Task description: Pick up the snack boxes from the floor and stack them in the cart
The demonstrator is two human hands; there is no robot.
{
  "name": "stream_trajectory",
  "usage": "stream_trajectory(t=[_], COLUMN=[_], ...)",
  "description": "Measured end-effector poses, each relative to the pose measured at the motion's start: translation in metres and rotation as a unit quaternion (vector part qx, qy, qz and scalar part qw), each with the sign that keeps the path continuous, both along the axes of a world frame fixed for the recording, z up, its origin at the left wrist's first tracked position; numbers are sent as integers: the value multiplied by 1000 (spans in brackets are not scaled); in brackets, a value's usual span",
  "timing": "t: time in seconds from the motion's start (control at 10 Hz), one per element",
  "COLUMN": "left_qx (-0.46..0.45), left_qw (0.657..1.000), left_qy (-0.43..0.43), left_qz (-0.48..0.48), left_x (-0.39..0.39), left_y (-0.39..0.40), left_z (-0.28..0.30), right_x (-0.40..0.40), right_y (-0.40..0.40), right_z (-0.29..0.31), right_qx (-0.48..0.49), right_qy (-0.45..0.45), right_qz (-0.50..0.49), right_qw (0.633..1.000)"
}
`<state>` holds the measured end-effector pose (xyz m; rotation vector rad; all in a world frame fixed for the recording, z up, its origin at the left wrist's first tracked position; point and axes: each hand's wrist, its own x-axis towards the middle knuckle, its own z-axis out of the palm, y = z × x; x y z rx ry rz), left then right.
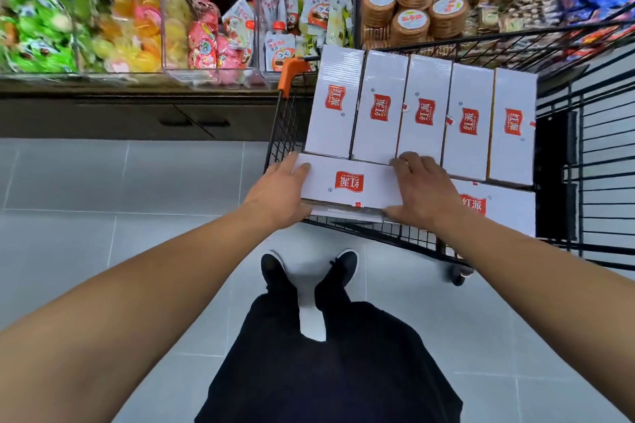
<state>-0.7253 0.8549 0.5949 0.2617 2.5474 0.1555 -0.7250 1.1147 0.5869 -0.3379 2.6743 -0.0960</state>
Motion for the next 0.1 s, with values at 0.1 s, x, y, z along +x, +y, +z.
stream_trajectory(t=[0.1], left_qx=[26], left_qw=[1000], left_qy=[-1], left_qz=[12], left_x=[9], left_y=[-8], left_z=[5], right_x=[-3], right_y=[-17], right_z=[8], right_qx=[-22], right_qy=[6], right_qz=[20], right_qw=[1000])
